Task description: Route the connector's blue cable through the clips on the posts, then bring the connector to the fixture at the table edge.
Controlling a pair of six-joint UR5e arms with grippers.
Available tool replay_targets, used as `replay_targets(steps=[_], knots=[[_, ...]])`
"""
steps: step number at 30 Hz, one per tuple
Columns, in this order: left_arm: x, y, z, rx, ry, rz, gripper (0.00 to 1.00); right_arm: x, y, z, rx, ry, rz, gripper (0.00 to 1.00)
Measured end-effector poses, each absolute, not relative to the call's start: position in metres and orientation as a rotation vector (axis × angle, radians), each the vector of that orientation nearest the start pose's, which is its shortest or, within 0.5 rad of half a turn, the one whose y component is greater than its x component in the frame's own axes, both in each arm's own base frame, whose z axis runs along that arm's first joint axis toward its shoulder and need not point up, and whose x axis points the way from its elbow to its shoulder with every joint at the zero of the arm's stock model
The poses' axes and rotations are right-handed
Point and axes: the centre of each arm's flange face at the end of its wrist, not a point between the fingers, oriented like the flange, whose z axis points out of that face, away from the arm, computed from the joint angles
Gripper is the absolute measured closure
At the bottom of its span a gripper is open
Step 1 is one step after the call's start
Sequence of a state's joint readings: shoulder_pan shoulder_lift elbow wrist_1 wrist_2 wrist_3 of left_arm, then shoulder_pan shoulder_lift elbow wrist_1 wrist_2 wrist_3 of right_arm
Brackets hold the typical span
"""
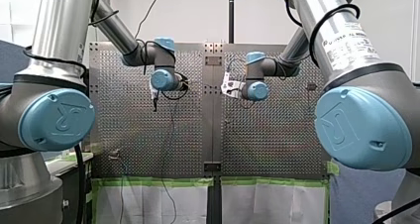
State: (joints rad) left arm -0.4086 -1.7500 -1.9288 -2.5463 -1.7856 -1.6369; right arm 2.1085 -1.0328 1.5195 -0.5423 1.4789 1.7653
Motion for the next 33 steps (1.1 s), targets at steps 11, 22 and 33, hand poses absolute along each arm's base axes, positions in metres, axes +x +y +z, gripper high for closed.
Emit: replay_targets(steps=[11, 22, 33], knots=[[0.429, -0.351, 0.282, 0.104, 1.543, -0.201, 0.00, 0.464, -0.502, 0.249, 1.572, -0.993, 1.819, 1.00], [0.434, -0.368, 0.309, 0.077, 1.500, -0.151, 0.00, 0.462, -0.503, 0.248, 1.578, -0.994, 1.810, 1.00], [0.453, -0.369, 0.291, 0.027, 1.532, -0.062, 0.00, 0.462, -0.503, 0.248, 1.582, -0.995, 1.805, 1.00]])
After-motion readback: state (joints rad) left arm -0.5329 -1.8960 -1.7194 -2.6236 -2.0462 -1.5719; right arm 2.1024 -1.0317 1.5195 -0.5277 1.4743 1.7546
